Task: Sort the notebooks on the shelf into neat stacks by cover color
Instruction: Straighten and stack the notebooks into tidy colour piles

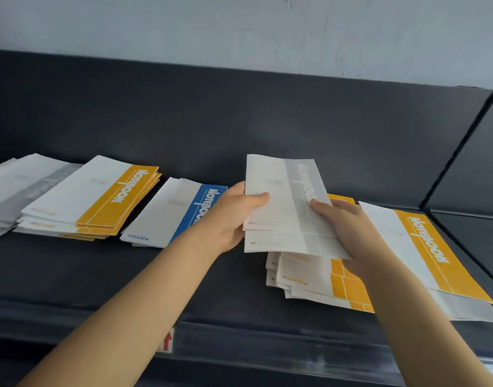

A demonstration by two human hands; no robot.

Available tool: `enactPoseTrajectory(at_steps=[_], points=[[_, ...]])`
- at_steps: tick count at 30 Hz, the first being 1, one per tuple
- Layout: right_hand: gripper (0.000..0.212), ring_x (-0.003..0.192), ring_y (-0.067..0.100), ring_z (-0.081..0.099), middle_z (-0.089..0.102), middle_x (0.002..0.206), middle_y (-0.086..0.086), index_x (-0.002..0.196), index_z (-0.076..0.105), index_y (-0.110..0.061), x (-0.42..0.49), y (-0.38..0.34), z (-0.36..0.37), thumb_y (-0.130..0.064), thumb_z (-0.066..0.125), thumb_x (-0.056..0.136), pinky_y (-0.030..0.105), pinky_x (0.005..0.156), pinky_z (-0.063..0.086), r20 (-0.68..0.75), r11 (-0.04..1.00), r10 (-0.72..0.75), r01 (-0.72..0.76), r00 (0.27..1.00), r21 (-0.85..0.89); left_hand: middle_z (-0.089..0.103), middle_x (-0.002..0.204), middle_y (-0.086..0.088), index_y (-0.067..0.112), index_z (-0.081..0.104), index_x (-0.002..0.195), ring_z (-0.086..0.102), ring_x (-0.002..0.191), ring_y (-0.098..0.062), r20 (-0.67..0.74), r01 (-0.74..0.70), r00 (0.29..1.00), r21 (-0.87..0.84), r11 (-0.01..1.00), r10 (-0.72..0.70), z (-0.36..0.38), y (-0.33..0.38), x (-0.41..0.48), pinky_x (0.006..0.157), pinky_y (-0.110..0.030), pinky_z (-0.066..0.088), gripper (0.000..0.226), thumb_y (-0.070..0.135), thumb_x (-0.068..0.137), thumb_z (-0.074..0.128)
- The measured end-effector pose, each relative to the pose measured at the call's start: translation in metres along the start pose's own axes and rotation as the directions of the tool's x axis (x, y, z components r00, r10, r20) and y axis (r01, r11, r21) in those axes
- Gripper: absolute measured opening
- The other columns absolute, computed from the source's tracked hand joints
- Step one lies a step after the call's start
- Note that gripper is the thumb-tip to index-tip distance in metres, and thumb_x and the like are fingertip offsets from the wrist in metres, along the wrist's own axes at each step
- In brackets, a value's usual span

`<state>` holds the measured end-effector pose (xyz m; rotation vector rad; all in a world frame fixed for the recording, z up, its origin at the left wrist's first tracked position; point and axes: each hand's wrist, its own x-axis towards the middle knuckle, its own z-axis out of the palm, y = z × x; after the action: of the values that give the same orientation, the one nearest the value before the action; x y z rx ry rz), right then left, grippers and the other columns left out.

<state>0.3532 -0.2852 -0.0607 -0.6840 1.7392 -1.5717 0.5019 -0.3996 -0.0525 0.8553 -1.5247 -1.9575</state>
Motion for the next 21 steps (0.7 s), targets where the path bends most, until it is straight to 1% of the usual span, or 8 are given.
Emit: enactPoseTrajectory(at_steps=[3, 5, 7, 10, 14, 16, 18, 21], points=[[0.023, 0.088, 0.026, 0.069, 0.072, 0.098, 0.004, 0.113, 0.063, -0.017, -0.001, 0.001, 0.021, -0.025, 0.062, 0.091, 0.036, 0.067, 0.056, 0.062, 0.999, -0.007, 0.004, 0.998, 0.040, 0.072, 0.111, -0.002, 0.018, 0.061, 0.121, 0.070, 0.099, -0.019, -0.038, -0.050, 0.998, 0.032, 0.998, 0.052, -0.018, 0.003, -0.008, 0.078, -0.035, 0.058, 0.028, 0.008, 0.096, 0.057], [0.022, 0.089, 0.026, 0.070, 0.072, 0.099, 0.003, 0.113, 0.063, -0.018, 0.000, -0.001, 0.039, -0.021, 0.061, 0.092, 0.039, 0.071, 0.057, 0.090, 0.999, -0.030, 0.028, 0.996, 0.026, 0.074, 0.104, 0.002, 0.020, 0.063, 0.116, 0.072, 0.090, -0.015, -0.079, -0.061, 0.995, 0.060, 0.996, 0.066, -0.034, 0.004, -0.014, 0.068, -0.030, 0.059, 0.024, 0.009, 0.095, 0.059], [0.020, 0.086, 0.024, 0.070, 0.072, 0.097, 0.002, 0.112, 0.063, -0.018, 0.000, -0.004, 0.063, -0.016, 0.060, 0.092, 0.036, 0.067, 0.057, 0.128, 0.999, -0.047, 0.046, 0.991, 0.010, 0.074, 0.100, 0.003, 0.022, 0.064, 0.112, 0.073, 0.083, -0.012, -0.135, -0.061, 0.988, 0.082, 0.995, 0.072, -0.055, 0.004, -0.019, 0.059, -0.026, 0.058, 0.021, 0.010, 0.095, 0.060], [0.021, 0.086, 0.021, 0.070, 0.072, 0.098, 0.000, 0.112, 0.062, -0.015, -0.003, -0.008, 0.107, -0.008, 0.057, 0.093, 0.033, 0.064, 0.058, 0.182, 0.998, -0.060, 0.061, 0.981, 0.004, 0.073, 0.101, 0.002, 0.022, 0.064, 0.113, 0.072, 0.083, -0.013, -0.193, -0.077, 0.976, 0.119, 0.990, 0.100, -0.095, 0.009, -0.028, 0.057, -0.025, 0.056, 0.022, 0.010, 0.094, 0.062], [0.024, 0.088, 0.022, 0.070, 0.072, 0.101, 0.001, 0.113, 0.062, -0.013, -0.010, -0.013, 0.181, -0.003, 0.054, 0.092, 0.034, 0.063, 0.059, 0.242, 0.998, -0.053, 0.043, 0.969, 0.045, 0.073, 0.105, 0.002, 0.020, 0.062, 0.119, 0.073, 0.084, -0.012, -0.228, -0.114, 0.961, 0.181, 0.977, 0.154, -0.167, 0.023, -0.044, 0.057, -0.023, 0.056, 0.029, 0.012, 0.092, 0.065], [0.025, 0.090, 0.023, 0.069, 0.072, 0.102, 0.002, 0.114, 0.062, -0.013, -0.014, -0.014, 0.224, -0.004, 0.054, 0.092, 0.037, 0.070, 0.059, 0.245, 0.998, -0.052, 0.039, 0.968, 0.058, 0.074, 0.103, 0.005, 0.021, 0.062, 0.119, 0.073, 0.083, -0.009, -0.242, -0.128, 0.954, 0.201, 0.971, 0.176, -0.208, 0.031, -0.053, 0.059, -0.023, 0.057, 0.029, 0.014, 0.091, 0.066], [0.025, 0.093, 0.023, 0.068, 0.071, 0.103, 0.003, 0.116, 0.060, -0.012, -0.018, -0.016, 0.269, -0.005, 0.055, 0.092, 0.040, 0.077, 0.058, 0.247, 0.997, -0.066, 0.054, 0.967, 0.054, 0.075, 0.100, 0.010, 0.026, 0.062, 0.115, 0.073, 0.086, -0.008, -0.259, -0.142, 0.945, 0.223, 0.964, 0.199, -0.251, 0.037, -0.062, 0.066, -0.026, 0.056, 0.025, 0.020, 0.092, 0.066], [0.031, 0.094, 0.021, 0.067, 0.069, 0.107, -0.001, 0.120, 0.055, -0.016, -0.022, -0.016, 0.334, -0.008, 0.059, 0.091, 0.039, 0.077, 0.057, 0.276, 0.995, -0.100, 0.093, 0.956, 0.040, 0.075, 0.096, 0.012, 0.028, 0.064, 0.109, 0.072, 0.086, -0.008, -0.295, -0.137, 0.928, 0.298, 0.945, 0.228, -0.315, 0.048, -0.074, 0.070, -0.027, 0.055, 0.016, 0.028, 0.093, 0.064]])
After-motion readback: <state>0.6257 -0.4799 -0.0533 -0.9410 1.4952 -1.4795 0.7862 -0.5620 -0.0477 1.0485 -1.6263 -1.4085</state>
